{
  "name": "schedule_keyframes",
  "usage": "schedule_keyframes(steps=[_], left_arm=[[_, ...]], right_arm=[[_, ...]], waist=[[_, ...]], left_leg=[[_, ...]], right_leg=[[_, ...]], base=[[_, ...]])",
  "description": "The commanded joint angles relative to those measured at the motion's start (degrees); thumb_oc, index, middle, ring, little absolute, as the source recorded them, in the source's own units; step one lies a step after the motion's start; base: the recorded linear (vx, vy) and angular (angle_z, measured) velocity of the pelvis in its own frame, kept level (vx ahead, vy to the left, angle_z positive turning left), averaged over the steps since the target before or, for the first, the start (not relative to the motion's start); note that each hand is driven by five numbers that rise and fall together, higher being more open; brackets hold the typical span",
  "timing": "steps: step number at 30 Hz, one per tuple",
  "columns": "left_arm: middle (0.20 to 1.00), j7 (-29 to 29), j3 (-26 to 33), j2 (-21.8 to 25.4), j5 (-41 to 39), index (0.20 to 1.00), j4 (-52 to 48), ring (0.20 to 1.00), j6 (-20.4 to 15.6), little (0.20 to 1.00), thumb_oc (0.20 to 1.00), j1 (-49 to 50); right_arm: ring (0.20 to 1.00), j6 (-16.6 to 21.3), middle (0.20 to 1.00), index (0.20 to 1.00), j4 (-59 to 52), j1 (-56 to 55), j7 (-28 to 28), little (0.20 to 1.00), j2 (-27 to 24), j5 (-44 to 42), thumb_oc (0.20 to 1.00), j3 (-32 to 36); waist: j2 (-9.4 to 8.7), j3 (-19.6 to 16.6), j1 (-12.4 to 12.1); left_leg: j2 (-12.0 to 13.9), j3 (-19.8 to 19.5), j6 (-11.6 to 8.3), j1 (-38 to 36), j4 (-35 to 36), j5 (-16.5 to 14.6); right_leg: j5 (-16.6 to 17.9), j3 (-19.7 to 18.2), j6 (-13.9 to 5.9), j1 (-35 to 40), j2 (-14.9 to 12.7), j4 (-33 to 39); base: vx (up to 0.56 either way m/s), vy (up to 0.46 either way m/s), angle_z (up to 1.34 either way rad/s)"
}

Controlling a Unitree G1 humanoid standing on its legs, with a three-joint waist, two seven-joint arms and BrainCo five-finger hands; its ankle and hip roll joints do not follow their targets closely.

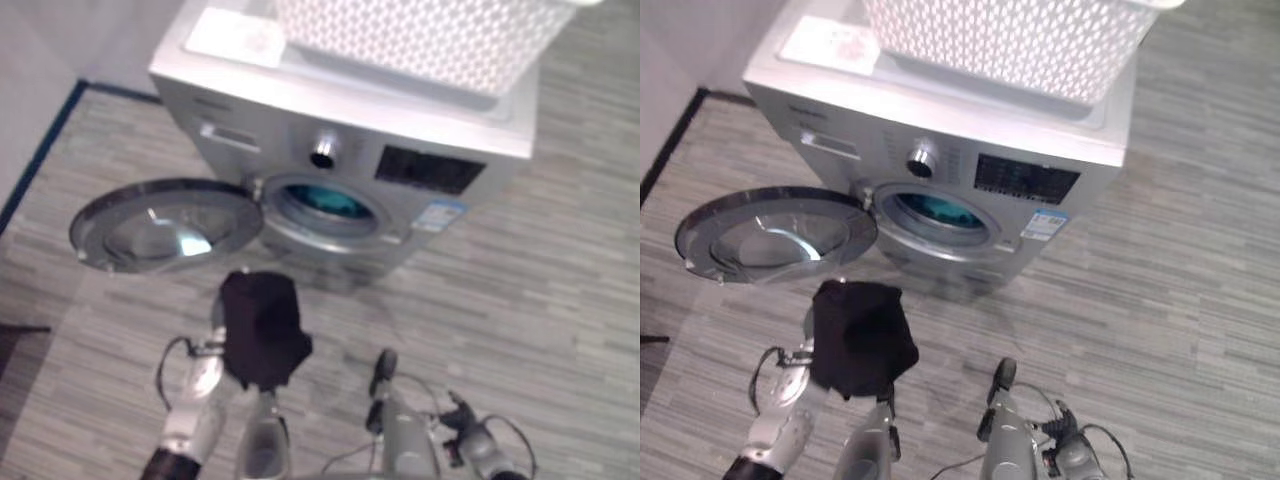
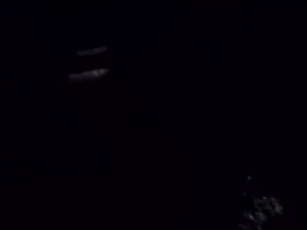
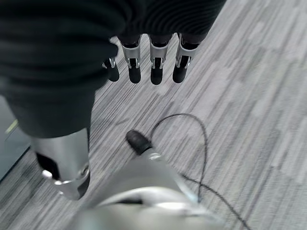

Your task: Grab the laundry basket,head to the washer,open it,put in the laundry and shut it.

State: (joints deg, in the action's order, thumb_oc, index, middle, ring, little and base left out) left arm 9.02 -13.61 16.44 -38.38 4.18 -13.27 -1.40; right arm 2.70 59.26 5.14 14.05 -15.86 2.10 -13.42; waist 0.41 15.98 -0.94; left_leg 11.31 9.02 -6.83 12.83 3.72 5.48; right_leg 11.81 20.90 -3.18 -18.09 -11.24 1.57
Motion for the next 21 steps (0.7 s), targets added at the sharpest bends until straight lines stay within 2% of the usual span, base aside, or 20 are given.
schedule_keyframes(steps=[1,7,8,9,11,14,21], left_arm=[[0.2,4.13,-1.18,-0.79,1.51,0.2,-1.09,0.2,-5.47,0.2,0.2,-5.22],[0.2,12.06,-2.34,-4.43,1.97,0.2,6.71,0.2,-8.31,0.2,0.2,-20.87],[0.2,12.06,-2.34,-4.44,1.97,0.2,6.73,0.2,-8.32,0.2,0.2,-20.89],[0.2,14.56,-2.02,-5.62,1.63,0.2,8.54,0.2,-9.37,0.2,0.2,-25.15],[0.2,15.73,-1.87,-6.37,1.25,0.2,9.79,0.2,-9.86,0.2,0.2,-27.62],[0.2,19.62,-0.93,-7.16,1.78,0.2,13.04,0.2,-10.9,0.2,0.2,-35.54],[0.2,23.05,0.92,-8.33,2.66,0.2,11.46,0.2,-12.55,0.2,0.2,-38.96]], right_arm=[[1.0,0.28,1.0,1.0,-3.24,2.62,2.3,1.0,-0.09,-1.51,1.0,-2.71],[1.0,0.83,1.0,1.0,-11.85,6.45,5.28,1.0,0.27,-1.43,1.0,-6.38],[1.0,0.83,1.0,1.0,-11.85,6.46,5.28,1.0,0.27,-1.43,1.0,-6.38],[1.0,1.01,1.0,1.0,-12.77,7.05,6.11,1.0,0.15,-1.82,1.0,-6.51],[1.0,0.98,1.0,1.0,-13.02,7.53,6.6,1.0,0.32,-2.11,1.0,-6.68],[1.0,1.71,1.0,1.0,-14.73,8.9,8.37,1.0,0.31,-2.75,1.0,-6.94],[1.0,2.76,1.0,1.0,-17.81,9.34,10.08,1.0,0.49,-2.77,1.0,-6.65]], waist=[[-2.51,-0.48,0.51],[-5.39,3.08,2.26],[-5.38,3.06,2.27],[-6.24,3.99,3.05],[-6.59,4.24,3.54],[-8.16,5.67,5.38],[-9.75,6.35,6.95]], left_leg=[[0.54,-1.89,-0.5,3.69,0.16,2.25],[0.34,-1.84,-0.12,11.28,-3.6,1.5],[0.34,-1.85,-0.11,11.33,-3.63,1.49],[0.44,-2.1,-0.06,13.8,-5.2,1.19],[0.42,-2.49,-0.06,15.47,-6.18,0.96],[0.48,-3.12,-0.1,20.7,-8.77,0.22],[0.73,-4.09,0.04,27.5,-11.47,-1.05]], right_leg=[[-11.96,0.39,-4.56,3.43,-1.13,-5.61],[-11.31,-0.35,-4.54,-3.72,-1.34,-7.67],[-11.32,-0.35,-4.54,-3.77,-1.34,-7.7],[-11.34,-0.48,-4.43,-5.83,-1.42,-8.76],[-11.49,-0.47,-4.34,-7.02,-1.44,-9.25],[-11.48,-0.42,-4.27,-11.81,-1.47,-11.37],[-11.41,-0.18,-4.52,-18.21,-1.09,-13.36]], base=[[-0.07,-0.004,-0.02],[-0.07,-0.02,-0.08],[-0.1,-0.068,-0.1],[-0.06,-0.063,-0.1],[-0.06,-0.061,-0.02],[-0.04,-0.048,0.07],[-0.01,-0.054,0.01]])
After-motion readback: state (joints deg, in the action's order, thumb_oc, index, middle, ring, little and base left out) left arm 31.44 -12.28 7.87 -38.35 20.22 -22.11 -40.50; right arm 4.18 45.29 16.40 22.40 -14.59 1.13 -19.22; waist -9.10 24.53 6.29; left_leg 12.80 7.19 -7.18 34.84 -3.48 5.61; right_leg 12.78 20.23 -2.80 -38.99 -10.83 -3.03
